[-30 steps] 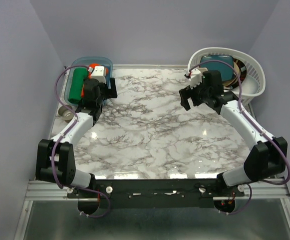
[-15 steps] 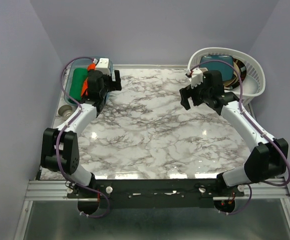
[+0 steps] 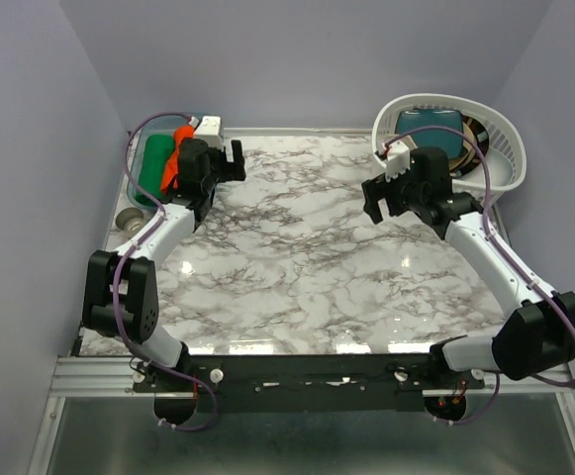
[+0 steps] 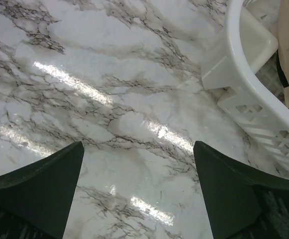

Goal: Roll the t-shirts
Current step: Reset both arms

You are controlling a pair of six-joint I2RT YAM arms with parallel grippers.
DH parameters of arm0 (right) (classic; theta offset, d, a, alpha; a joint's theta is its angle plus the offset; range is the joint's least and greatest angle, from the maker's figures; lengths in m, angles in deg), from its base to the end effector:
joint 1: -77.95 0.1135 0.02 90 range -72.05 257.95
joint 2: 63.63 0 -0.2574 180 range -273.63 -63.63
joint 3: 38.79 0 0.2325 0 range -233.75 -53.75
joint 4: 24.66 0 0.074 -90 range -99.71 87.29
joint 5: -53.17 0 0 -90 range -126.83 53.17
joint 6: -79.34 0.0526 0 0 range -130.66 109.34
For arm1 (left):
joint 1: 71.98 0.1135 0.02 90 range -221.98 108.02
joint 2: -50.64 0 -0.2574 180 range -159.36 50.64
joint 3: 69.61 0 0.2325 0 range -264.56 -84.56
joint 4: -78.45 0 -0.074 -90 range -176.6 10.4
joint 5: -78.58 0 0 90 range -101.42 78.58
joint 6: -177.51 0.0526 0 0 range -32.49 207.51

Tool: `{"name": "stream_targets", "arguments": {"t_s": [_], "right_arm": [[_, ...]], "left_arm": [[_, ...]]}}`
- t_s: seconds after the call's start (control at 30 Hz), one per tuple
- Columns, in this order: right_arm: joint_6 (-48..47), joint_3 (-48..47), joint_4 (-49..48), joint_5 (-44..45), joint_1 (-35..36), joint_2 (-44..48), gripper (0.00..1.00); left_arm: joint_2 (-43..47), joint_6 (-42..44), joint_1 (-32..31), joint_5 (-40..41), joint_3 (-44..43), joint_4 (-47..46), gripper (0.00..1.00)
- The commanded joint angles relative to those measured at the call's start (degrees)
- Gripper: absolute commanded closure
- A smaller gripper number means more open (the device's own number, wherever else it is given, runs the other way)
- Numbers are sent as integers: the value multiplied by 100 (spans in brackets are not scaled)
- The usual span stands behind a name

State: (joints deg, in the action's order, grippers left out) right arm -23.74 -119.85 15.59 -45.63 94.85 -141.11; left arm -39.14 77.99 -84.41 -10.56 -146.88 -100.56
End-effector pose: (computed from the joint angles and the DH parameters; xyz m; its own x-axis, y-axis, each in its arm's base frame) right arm 0.2821 0.0941 0.3041 -0.4650 -0.3750 -0.8020 -0.5235 0.8470 -0.0925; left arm 0.3606 -0.0787 0.2910 -0.2581 -0.1125 -0.9596 0.1605 0.9744 -0.1574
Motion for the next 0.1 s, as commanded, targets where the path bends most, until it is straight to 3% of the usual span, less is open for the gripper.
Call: {"name": "stream_targets", "arguments": {"t_s": [0.0,0.07], "right_arm": [[-71,116,-95,-139,23,171,0],[-107,81,-78,-262,23,223,0]], "left_arm": [[206,-50,-41,-78,10,-11,1],[215,-50,-49,-78,45,-28,1]]}}
